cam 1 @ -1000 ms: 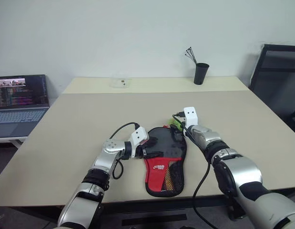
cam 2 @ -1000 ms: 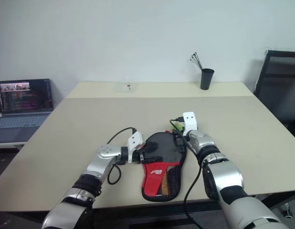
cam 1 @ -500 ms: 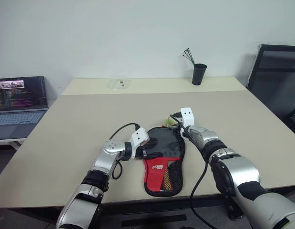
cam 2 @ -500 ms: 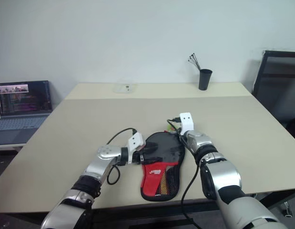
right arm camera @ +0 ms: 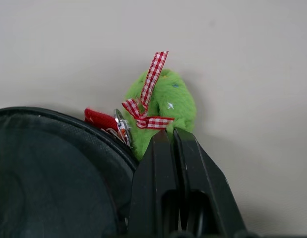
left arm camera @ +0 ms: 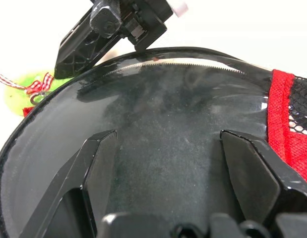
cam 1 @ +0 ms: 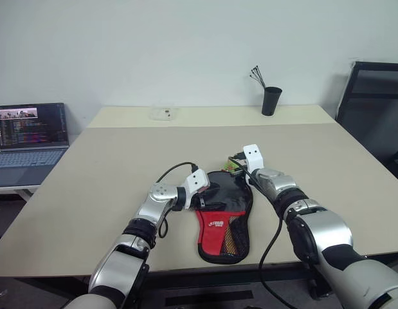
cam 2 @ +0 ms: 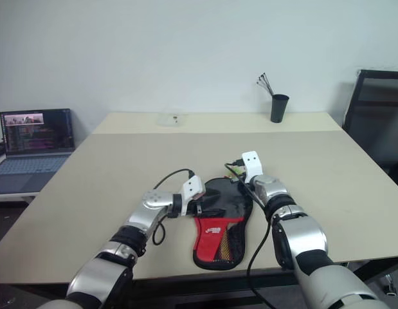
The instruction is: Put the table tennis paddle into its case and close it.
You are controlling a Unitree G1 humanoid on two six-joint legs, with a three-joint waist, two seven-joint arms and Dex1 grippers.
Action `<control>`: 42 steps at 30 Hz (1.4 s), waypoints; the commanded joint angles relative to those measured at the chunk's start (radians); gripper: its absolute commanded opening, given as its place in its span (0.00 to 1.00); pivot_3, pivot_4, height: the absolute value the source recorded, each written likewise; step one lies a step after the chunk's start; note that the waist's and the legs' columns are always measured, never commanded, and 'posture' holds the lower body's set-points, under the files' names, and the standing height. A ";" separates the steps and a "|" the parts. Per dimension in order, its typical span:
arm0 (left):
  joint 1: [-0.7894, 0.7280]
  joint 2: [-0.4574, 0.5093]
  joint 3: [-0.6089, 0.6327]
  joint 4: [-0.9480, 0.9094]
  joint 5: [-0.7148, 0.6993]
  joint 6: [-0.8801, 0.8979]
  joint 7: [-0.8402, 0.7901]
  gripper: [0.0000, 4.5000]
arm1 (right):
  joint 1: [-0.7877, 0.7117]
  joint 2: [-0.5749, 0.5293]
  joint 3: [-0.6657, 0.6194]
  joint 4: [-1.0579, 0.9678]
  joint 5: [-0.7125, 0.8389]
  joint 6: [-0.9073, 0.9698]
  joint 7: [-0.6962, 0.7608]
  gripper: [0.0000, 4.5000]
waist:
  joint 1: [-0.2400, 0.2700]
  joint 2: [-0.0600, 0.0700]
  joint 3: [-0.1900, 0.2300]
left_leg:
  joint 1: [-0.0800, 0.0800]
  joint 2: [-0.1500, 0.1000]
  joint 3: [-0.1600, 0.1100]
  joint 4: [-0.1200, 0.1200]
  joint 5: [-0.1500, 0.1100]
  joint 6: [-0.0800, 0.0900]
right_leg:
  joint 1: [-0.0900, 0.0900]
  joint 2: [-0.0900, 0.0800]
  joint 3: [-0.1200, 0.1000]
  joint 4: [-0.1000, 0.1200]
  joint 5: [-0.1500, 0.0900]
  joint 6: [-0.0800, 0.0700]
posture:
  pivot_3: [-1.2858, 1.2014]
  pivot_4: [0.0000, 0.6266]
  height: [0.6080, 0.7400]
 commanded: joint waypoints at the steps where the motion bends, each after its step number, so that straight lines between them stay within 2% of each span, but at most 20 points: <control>1: 0.002 -0.028 -0.025 0.053 0.032 -0.013 0.018 0.81 | 0.000 -0.030 0.009 -0.049 -0.003 0.019 0.057 0.01 | 0.001 0.000 0.000 | 0.002 0.000 0.000 0.000 0.000 0.000 | 0.002 0.000 0.000 -0.001 0.000 0.000 | 0.52 0.24 1.00; 12: -0.007 -0.044 -0.028 0.098 0.036 -0.031 0.021 0.81 | 0.086 -0.094 0.027 -0.209 -0.001 0.105 0.126 0.01 | 0.009 0.000 0.000 | 0.003 0.000 -0.001 0.000 0.000 0.000 | 0.004 -0.002 0.000 -0.001 0.000 0.000 | 0.52 0.24 1.00; 22: -0.006 -0.042 -0.028 0.098 0.038 -0.035 0.017 0.81 | 0.110 -0.086 0.013 -0.329 0.036 0.213 0.172 0.01 | 0.018 0.001 0.000 | 0.003 0.000 0.000 0.000 0.000 0.000 | 0.003 -0.003 0.000 -0.002 -0.002 -0.002 | 0.52 0.24 1.00; 25: -0.005 -0.040 -0.028 0.097 0.039 -0.035 0.018 0.81 | 0.103 -0.078 -0.010 -0.327 0.066 0.216 0.159 0.15 | 0.018 0.001 0.000 | 0.003 0.000 0.000 -0.001 0.000 0.000 | 0.003 -0.004 0.000 -0.002 -0.002 -0.002 | 0.52 0.24 1.00; 27: -0.003 -0.039 -0.028 0.095 0.039 -0.035 0.019 0.81 | 0.093 -0.074 -0.019 -0.288 0.066 0.180 0.125 0.29 | 0.019 0.001 0.000 | 0.003 0.000 0.000 -0.001 0.000 0.000 | 0.003 -0.004 0.000 -0.003 -0.002 -0.003 | 0.52 0.24 1.00; 36: 0.004 -0.034 -0.028 0.085 0.040 -0.035 0.024 0.81 | 0.042 -0.068 -0.051 -0.127 0.085 0.066 0.022 1.00 | 0.019 0.001 0.000 | 0.003 0.000 0.000 -0.002 0.000 0.000 | 0.004 -0.004 0.000 -0.006 -0.003 -0.004 | 0.52 0.24 1.00; 42: 0.011 -0.032 -0.029 0.076 0.041 -0.036 0.024 0.81 | 0.026 -0.035 -0.089 -0.050 0.096 0.058 -0.031 1.00 | 0.019 0.001 0.000 | 0.003 0.000 -0.001 -0.003 0.000 0.000 | 0.006 -0.004 -0.001 -0.009 -0.002 -0.003 | 0.52 0.24 1.00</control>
